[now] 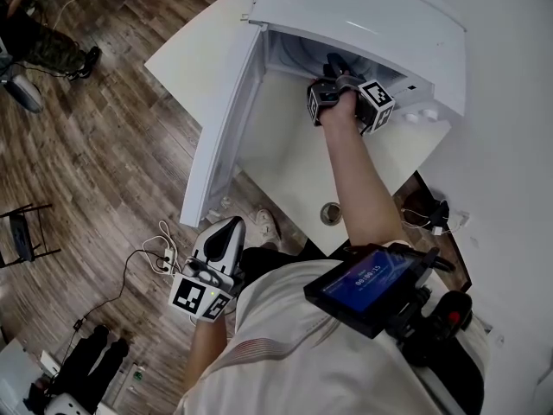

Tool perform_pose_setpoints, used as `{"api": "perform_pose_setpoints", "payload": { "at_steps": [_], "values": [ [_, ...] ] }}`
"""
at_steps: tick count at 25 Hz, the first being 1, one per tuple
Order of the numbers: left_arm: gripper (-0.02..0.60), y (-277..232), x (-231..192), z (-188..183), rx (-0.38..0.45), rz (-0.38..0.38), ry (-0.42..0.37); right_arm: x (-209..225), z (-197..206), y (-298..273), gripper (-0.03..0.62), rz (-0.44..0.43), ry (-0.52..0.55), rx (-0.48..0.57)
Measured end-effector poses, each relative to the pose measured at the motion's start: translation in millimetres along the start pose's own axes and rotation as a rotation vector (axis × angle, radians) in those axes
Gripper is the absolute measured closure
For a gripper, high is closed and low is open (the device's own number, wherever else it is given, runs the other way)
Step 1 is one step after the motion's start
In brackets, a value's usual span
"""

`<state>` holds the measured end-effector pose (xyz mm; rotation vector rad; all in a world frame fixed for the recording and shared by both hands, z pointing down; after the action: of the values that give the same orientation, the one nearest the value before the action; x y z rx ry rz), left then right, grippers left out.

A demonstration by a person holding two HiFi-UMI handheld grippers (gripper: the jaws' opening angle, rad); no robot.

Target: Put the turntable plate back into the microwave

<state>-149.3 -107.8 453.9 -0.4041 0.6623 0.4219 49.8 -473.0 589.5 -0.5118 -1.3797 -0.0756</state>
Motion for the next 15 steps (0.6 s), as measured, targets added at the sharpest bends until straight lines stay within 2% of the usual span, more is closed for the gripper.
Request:
{"api": "perform_pose_setpoints", "payload": {
  "at_steps": [5, 11, 15],
  "values": [
    [0.571, -1, 0, -1, 0.001, 0.004, 0.002, -4, 3, 1, 0.421, 0.011, -0.004, -0.074],
    [0.571, -1, 1, 0, 0.003, 0.008, 0.002, 4, 13, 3, 0.416, 0.06, -0.023, -0.169],
    [0.571, -1, 1, 1, -0.005, 0.008, -0.004, 6, 18, 5, 0.414, 0.044, -0.023, -0.203]
  ]
}}
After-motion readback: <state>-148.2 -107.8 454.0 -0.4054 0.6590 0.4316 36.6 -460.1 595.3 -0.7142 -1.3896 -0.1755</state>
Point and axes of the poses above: the fingertips, and each gripper's own axes: y backward along the fingers, x to its right, z out of its underside, the point moved 3 cm from there along y, backward along the fingers, and after that the axes turned 14 degrees about y, right-handed, at the moved point
